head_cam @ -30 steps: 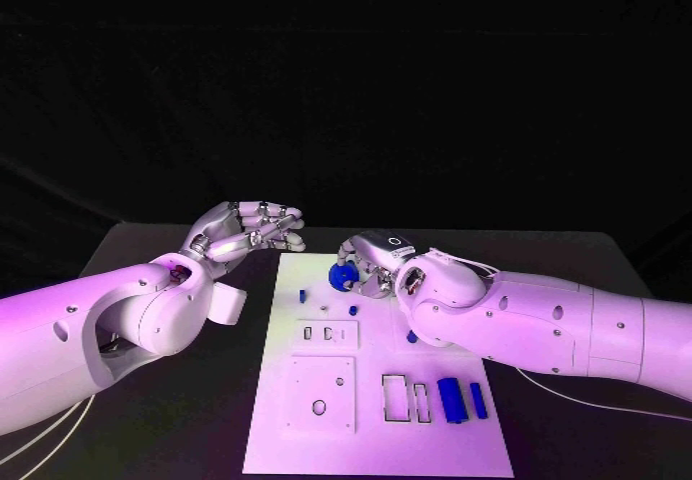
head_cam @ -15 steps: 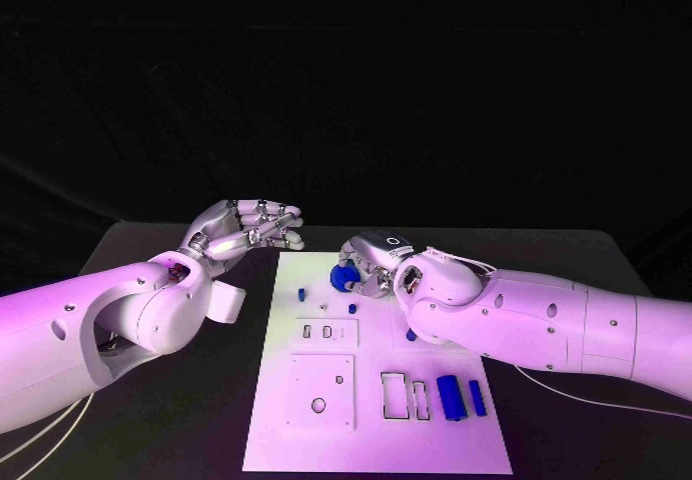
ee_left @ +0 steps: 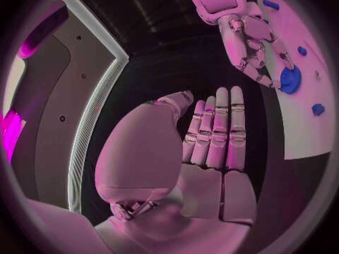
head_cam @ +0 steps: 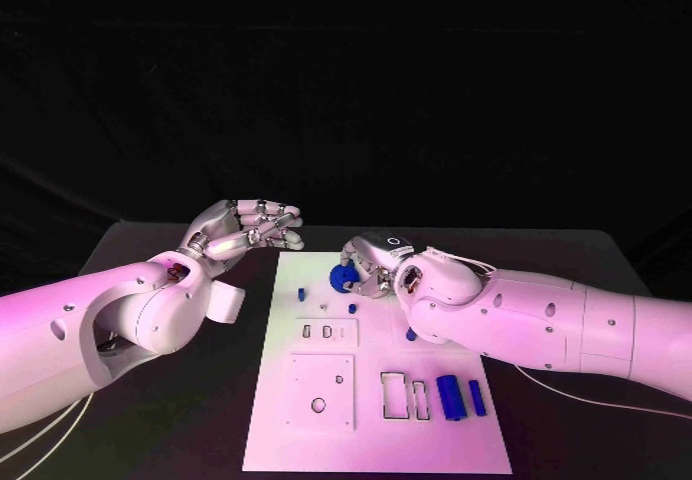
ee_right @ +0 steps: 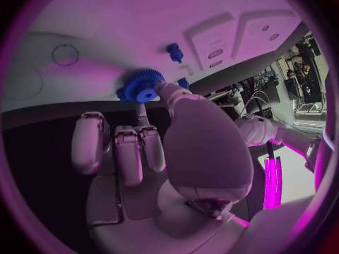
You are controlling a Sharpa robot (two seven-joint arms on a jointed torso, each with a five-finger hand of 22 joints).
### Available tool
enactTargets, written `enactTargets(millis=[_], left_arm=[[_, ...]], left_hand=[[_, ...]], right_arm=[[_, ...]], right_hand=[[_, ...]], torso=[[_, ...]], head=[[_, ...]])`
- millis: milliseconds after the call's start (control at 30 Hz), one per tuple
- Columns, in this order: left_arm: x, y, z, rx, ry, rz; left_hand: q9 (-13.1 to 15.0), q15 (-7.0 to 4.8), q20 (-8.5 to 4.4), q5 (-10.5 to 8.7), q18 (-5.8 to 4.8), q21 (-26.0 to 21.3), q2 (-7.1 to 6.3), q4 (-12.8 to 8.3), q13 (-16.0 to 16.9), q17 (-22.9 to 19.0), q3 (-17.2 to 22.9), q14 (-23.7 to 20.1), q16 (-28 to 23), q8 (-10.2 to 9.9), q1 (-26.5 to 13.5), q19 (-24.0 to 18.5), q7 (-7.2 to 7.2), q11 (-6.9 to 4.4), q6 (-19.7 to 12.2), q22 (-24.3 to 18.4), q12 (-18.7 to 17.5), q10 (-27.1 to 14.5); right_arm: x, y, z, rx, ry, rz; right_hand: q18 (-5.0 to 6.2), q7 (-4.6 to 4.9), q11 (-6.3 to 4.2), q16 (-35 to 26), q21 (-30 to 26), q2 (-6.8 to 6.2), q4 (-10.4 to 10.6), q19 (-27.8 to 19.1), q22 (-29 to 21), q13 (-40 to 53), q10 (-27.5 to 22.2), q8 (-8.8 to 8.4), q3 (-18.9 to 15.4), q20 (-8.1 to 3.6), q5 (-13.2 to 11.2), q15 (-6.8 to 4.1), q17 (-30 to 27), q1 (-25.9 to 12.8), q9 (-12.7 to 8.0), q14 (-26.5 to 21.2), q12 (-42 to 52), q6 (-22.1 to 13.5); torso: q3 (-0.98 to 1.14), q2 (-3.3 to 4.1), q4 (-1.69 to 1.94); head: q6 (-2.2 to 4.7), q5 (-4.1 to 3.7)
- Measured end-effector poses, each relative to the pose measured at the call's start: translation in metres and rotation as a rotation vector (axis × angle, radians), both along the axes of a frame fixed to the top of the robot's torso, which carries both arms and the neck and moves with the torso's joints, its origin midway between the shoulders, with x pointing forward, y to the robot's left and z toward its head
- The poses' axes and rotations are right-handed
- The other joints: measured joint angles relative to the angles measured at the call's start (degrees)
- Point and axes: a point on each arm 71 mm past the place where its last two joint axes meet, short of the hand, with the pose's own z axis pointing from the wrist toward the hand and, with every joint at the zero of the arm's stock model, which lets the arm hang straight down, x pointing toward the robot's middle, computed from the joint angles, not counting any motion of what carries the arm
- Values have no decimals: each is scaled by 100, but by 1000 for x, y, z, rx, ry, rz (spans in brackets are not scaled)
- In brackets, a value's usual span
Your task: Assemble the parts on the task board
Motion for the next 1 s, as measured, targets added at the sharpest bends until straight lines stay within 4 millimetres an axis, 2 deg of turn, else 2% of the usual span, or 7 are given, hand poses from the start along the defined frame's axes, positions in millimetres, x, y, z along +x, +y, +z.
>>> enactTargets(millis=[133, 500, 700, 767, 967, 1000], left_arm=[[0, 0, 0, 0, 0, 0], [0, 0, 0, 1, 2, 0], [0, 0, 0, 1, 2, 0], [0, 0, 0, 1, 2, 0], [0, 0, 0, 1, 2, 0], [0, 0, 0, 1, 2, 0]], left_hand=[[0, 0, 0, 0, 0, 0, 0, 0, 0, 0, 0, 0, 0, 0, 0, 0, 0, 0, 0, 0, 0, 0], [-1, 0, 0, 0, 0, 0, 0, 0, 0, 0, 0, 0, 0, 0, 0, 0, 0, 0, 0, -1, 0, 0], [-1, 0, 0, 0, 0, 0, 0, 0, 0, 0, 0, 0, 0, 0, 0, 0, 0, 0, 0, -1, 0, 0], [-1, 0, 0, 0, 0, 0, 0, 0, 0, 0, 0, 0, 0, 0, 0, 0, 0, 0, 0, -1, 0, 0], [9, 0, 0, 0, 0, 0, 0, -24, 0, 25, 24, 0, -28, -22, 0, 0, 21, 21, -21, 7, 0, -21], [10, 0, 0, 0, 0, 0, 0, -24, 0, 27, 24, 0, -28, -22, 0, 0, 21, 21, -21, 8, 0, -21]], right_arm=[[0, 1, 0, 1, 3, 2], [0, -1, -2, -5, 15, -1], [0, -2, -3, -12, 29, -2], [1, -3, -3, -14, 34, -3], [3, -5, -4, -20, 49, -8], [3, -5, -4, -20, 50, -8]], right_hand=[[0, 43, 30, 0, -23, -6, 43, 1, 0, 0, 12, -147, -288, 59, 0, 49, 0, -6, -29, -10, 0, -140], [1, 41, 30, 0, -23, -6, 113, 1, 13, -1, 13, -152, -485, 59, 0, 48, 0, -6, 5, -10, 0, -96], [1, 14, 31, 0, -23, 133, 265, 1, 35, -1, 14, -152, -636, 58, 0, 47, 3, -112, 43, -10, 0, -5], [1, 1, 31, 0, -23, 256, 323, 1, 51, -1, 14, -154, -701, 59, 0, 47, 4, -235, 54, -10, 0, 48], [0, -16, 31, 0, -22, 482, 334, 1, 73, -1, 14, -210, -816, 58, -1, 47, 4, -552, 90, -10, 0, 84], [1, -16, 31, 0, -22, 486, 334, 1, 77, -1, 14, -213, -816, 58, -1, 47, 4, -590, 92, -10, 0, 84]], torso=[[-1, 0, 2], [-1, -1, 2], [-1, 0, 2], [-1, 0, 2], [-1, 0, 4], [-1, 0, 4]], head=[[3, 1], [-2, 5], [-4, 4], [-8, 1], [-14, 1], [-14, 1]])
